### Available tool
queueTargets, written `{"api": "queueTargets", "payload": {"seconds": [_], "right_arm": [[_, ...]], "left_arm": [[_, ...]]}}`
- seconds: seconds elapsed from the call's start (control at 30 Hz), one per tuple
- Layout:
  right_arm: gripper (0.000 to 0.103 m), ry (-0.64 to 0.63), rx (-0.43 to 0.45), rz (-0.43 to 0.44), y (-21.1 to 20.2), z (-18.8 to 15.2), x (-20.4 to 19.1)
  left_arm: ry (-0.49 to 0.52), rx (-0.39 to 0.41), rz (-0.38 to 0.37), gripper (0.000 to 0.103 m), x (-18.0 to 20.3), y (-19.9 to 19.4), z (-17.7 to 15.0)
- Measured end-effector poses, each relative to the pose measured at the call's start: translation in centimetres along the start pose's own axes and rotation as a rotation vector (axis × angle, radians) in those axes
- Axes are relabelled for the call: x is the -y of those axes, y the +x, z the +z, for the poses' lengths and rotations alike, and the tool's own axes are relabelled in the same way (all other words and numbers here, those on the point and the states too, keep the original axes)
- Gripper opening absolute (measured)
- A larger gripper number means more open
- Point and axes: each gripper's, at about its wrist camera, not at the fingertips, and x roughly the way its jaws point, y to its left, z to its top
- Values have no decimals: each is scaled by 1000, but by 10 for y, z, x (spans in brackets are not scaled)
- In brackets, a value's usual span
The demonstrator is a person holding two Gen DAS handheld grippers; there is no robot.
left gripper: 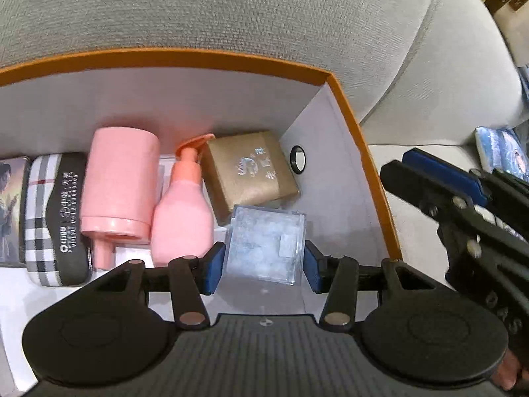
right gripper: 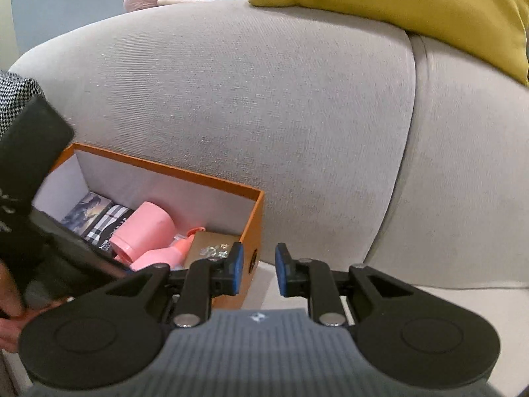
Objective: Organize rigid objects
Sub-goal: 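Lower the brown gift box into the orange box and open the right tool, then lower the clear cube box beside the gift box and open the left tool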
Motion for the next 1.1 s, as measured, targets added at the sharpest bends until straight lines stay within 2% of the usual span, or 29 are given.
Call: {"api": "queueTargets", "payload": {"seconds": [0.17,0.2,0.23,0.3,0.43,0.5,0.57,0.63,0.8,1.1], "right_arm": [[22,4,-31,7,8,-6,1],[23,5,-34,9,8,-7,2],[25,9,-34,9,8,-7,3],[26,22,-37,10,6,-9,5],[26,55,-42,13,1,-14,9],[26,82,-51,28,-1,-16,12],[26,103,-57,41,-2,-18,13],[26,106,-61,38,-3,-20,12],[26,109,-68,45,-6,-23,10],[26,114,-71,46,-8,-25,7]], "left_arm": [[-7,-23,24,56,7,9,2],[-18,-26,23,61,5,9,3],[-29,-26,14,67,2,7,2],[-33,-28,-21,73,-1,1,2],[15,-39,-63,72,-3,-13,-1],[65,-49,-71,67,-2,-20,-6],[98,-55,-38,56,0,-20,-11],[118,-62,3,38,2,-16,-14],[118,-37,15,19,8,-5,-12],[143,-46,40,20,17,-10,-12]]}}
